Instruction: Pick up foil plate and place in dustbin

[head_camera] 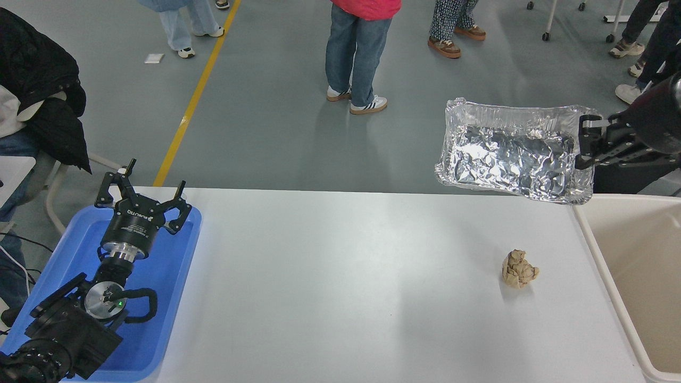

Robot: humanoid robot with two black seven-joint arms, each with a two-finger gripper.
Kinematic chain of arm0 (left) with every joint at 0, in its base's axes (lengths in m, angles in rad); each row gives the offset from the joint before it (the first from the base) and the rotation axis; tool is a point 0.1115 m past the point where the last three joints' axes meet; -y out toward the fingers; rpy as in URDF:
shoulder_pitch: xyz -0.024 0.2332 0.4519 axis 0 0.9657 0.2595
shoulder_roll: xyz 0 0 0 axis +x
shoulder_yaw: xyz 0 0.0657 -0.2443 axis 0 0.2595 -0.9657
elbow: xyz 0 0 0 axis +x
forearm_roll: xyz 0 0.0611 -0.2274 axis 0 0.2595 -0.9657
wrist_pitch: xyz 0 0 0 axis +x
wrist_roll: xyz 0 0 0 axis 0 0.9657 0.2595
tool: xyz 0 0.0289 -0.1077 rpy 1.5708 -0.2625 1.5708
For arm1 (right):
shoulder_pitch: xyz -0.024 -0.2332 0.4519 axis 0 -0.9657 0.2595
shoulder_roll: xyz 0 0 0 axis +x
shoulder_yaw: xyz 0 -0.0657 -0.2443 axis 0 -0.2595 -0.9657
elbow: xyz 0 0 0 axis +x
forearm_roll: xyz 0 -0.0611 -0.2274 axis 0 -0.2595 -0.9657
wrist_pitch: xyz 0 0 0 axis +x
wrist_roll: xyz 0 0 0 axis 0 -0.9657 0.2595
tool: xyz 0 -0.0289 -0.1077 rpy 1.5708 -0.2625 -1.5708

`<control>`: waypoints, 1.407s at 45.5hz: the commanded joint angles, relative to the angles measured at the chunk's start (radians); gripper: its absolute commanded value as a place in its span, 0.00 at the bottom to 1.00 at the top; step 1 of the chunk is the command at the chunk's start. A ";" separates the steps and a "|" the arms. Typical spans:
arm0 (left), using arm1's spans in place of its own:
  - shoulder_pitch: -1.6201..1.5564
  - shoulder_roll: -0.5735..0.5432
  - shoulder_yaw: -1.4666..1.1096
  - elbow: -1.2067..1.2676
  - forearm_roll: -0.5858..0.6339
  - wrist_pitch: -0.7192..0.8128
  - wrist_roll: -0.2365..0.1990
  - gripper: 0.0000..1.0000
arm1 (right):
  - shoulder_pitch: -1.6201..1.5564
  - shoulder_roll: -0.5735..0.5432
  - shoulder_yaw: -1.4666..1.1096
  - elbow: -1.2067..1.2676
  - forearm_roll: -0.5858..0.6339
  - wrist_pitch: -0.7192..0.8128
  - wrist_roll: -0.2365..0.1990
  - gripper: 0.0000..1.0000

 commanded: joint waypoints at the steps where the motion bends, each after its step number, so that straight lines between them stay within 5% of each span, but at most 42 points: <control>1: 0.000 0.000 0.000 0.000 0.000 0.000 0.000 1.00 | -0.182 -0.072 -0.001 -0.208 -0.039 -0.019 0.000 0.00; 25: 0.000 0.000 0.000 0.000 0.000 0.000 0.000 1.00 | -0.720 -0.201 0.062 -0.726 -0.008 -0.099 -0.001 0.00; 43: 0.000 0.000 0.000 0.000 0.000 0.000 0.000 1.00 | -1.087 -0.190 0.158 -0.773 0.176 -0.507 -0.004 0.00; 64: 0.000 0.000 0.000 0.000 0.000 0.000 0.000 1.00 | -1.429 -0.084 0.503 -0.778 0.183 -0.814 -0.004 0.00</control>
